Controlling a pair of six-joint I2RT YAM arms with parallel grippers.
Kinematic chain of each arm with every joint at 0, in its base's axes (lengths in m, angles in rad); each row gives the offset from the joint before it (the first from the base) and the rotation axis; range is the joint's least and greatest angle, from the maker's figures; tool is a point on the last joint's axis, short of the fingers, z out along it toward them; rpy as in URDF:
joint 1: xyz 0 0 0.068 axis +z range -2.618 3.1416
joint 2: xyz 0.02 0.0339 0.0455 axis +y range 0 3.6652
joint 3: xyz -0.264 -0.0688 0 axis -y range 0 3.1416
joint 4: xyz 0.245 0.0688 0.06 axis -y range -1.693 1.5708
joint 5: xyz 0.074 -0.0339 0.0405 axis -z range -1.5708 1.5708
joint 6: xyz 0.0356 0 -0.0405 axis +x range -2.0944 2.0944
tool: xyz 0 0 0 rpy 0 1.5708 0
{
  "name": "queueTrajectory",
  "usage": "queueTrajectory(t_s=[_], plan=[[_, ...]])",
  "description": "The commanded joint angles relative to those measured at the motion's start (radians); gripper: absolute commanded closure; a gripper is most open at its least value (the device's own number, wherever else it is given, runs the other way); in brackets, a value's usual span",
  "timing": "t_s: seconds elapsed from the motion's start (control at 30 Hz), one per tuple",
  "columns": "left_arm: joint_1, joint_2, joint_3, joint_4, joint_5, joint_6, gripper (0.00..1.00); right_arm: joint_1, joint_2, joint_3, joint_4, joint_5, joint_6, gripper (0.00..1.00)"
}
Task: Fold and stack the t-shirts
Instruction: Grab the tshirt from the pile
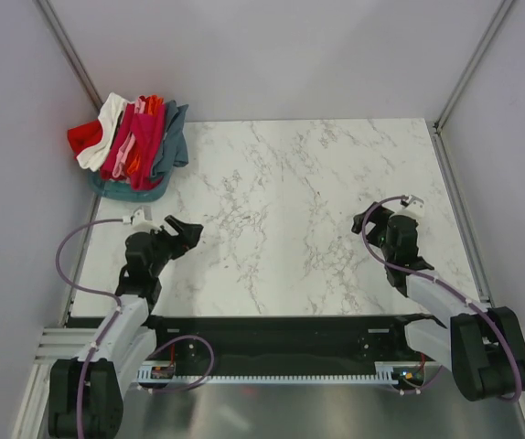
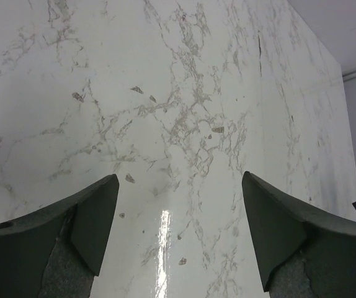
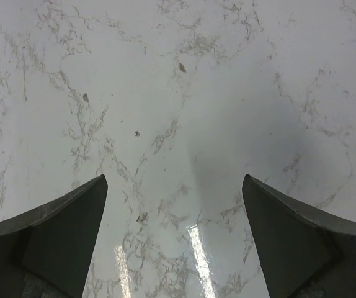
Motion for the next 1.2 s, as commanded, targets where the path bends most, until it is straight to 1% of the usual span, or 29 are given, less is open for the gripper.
queueTrajectory(t_s=[0.0,0.1,0.13,0.17,0.27,0.3,0.33,0.4,0.43,0.47,0.53,0.57,0.6,0.67,0.7,0.77,0.8,0.83,0.87,0.9,1.03,1.07,1.17], plan=[[0.003,0.034,0.070,0.017,0.044,-0.055,0.12,0.000,0.021,0.039,0.014,-0.015,0.022,0.01],[0.003,0.076,0.127,-0.011,0.027,-0.108,0.12,0.000,0.042,0.052,-0.004,-0.024,0.025,0.01],[0.003,0.100,0.167,-0.022,0.019,-0.120,0.12,0.000,0.048,0.055,-0.007,-0.036,0.019,0.01],[0.003,0.112,0.191,-0.037,-0.007,-0.124,0.11,0.000,0.053,0.056,-0.009,-0.042,0.018,0.01],[0.003,0.186,0.316,-0.139,-0.077,-0.134,0.10,0.001,0.056,0.053,-0.003,-0.058,0.018,0.01],[0.003,0.209,0.355,-0.173,-0.146,-0.138,0.11,0.000,0.058,0.052,0.006,-0.059,0.021,0.01],[0.005,0.229,0.430,-0.230,-0.177,-0.147,0.13,0.000,0.061,0.049,0.009,-0.062,0.021,0.01],[0.006,0.295,0.503,-0.262,-0.270,-0.157,0.17,0.000,0.065,0.045,0.016,-0.068,0.024,0.01],[0.008,0.318,0.567,-0.269,-0.297,-0.164,0.18,0.000,0.068,0.045,0.016,-0.071,0.022,0.01],[0.008,0.353,0.598,-0.273,-0.345,-0.170,0.19,0.001,0.071,0.045,0.016,-0.077,0.021,0.01],[0.008,0.398,0.677,-0.273,-0.395,-0.204,0.22,0.001,0.075,0.044,0.016,-0.079,0.019,0.01],[0.009,0.416,0.707,-0.272,-0.419,-0.213,0.26,-0.002,0.075,0.044,0.016,-0.082,0.019,0.01],[0.011,0.466,0.734,-0.272,-0.462,-0.223,0.27,0.000,0.075,0.041,0.017,-0.084,0.022,0.01],[0.015,0.523,0.833,-0.272,-0.491,-0.220,0.30,0.001,0.073,0.036,0.023,-0.091,0.021,0.01],[0.021,0.577,0.901,-0.279,-0.504,-0.212,0.31,0.000,0.072,0.033,0.028,-0.094,0.019,0.01],[0.028,0.637,0.977,-0.295,-0.525,-0.188,0.33,0.001,0.070,0.033,0.031,-0.094,0.019,0.01],[0.032,0.663,1.050,-0.358,-0.533,-0.178,0.34,0.000,0.070,0.030,0.032,-0.099,0.021,0.01],[0.032,0.715,1.084,-0.382,-0.545,-0.158,0.35,0.000,0.071,0.030,0.034,-0.104,0.019,0.01],[0.032,0.735,1.115,-0.411,-0.562,-0.154,0.35,-0.002,0.071,0.029,0.035,-0.105,0.018,0.01],[0.067,0.760,1.164,-0.433,-0.594,-0.154,0.35,0.000,0.070,0.026,0.043,-0.107,0.018,0.01],[0.107,0.838,1.236,-0.526,-0.593,-0.131,0.37,0.000,0.078,0.021,0.060,-0.124,0.021,0.01],[0.113,0.856,1.241,-0.541,-0.591,-0.123,0.41,0.000,0.082,0.022,0.063,-0.127,0.022,0.01],[0.133,0.863,1.209,-0.577,-0.610,-0.132,0.42,0.000,0.099,0.027,0.065,-0.134,0.025,0.01]])
